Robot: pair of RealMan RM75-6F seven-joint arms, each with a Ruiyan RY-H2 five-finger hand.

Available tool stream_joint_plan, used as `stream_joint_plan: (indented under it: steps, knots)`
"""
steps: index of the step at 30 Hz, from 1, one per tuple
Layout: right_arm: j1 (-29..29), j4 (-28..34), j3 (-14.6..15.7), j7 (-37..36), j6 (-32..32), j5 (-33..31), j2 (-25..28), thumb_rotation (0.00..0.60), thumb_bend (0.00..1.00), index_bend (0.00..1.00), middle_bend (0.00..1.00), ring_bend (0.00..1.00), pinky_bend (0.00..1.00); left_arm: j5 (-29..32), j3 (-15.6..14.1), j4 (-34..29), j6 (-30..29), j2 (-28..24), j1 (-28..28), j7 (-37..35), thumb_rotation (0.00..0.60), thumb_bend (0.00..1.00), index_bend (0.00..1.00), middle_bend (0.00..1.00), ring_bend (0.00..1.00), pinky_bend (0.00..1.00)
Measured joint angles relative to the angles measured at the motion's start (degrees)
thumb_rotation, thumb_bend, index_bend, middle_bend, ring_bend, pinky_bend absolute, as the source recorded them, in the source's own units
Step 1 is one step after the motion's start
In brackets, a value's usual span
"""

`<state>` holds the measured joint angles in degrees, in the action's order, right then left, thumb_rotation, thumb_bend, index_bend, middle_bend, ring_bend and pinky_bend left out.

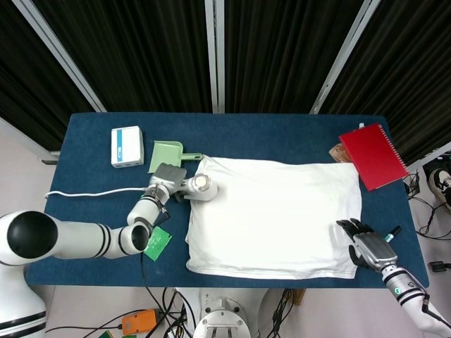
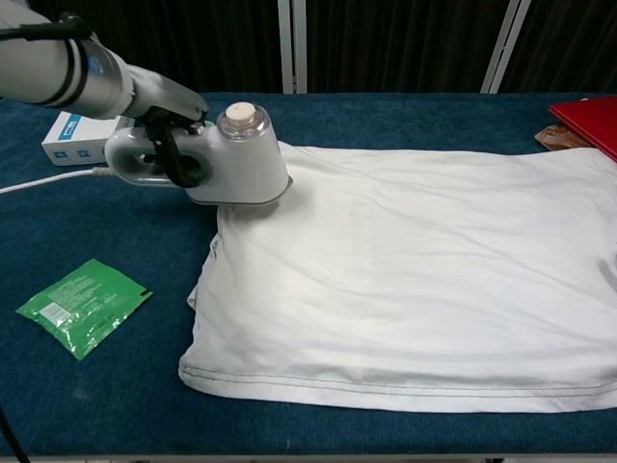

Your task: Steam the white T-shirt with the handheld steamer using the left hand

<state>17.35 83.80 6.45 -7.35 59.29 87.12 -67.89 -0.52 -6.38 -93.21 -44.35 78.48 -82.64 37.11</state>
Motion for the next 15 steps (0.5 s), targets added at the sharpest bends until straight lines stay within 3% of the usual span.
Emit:
stream_joint_plan:
  steps: [8,15]
  knots:
    - [-1.38,0.97,-1.39,-0.92,4.76,0.06,2.47,0.600,0.88,0.05,0.14,0.05,0.18,-8.71,-1.48,-3.54,-1.22,-5.56,8.43,-5.55,0.214,0.70,0.70,0.86,0.69,0.59]
    - [-2.09,1.88,-1.76,-1.12,6.43,0.79,3.49,0.600,0.88,0.05,0.14,0.05,0.18,-9.06,-4.18,-1.35,-1.47,-4.86,11.73,-5.13,0.213,0.69,0.69,0.82,0.66,0.56]
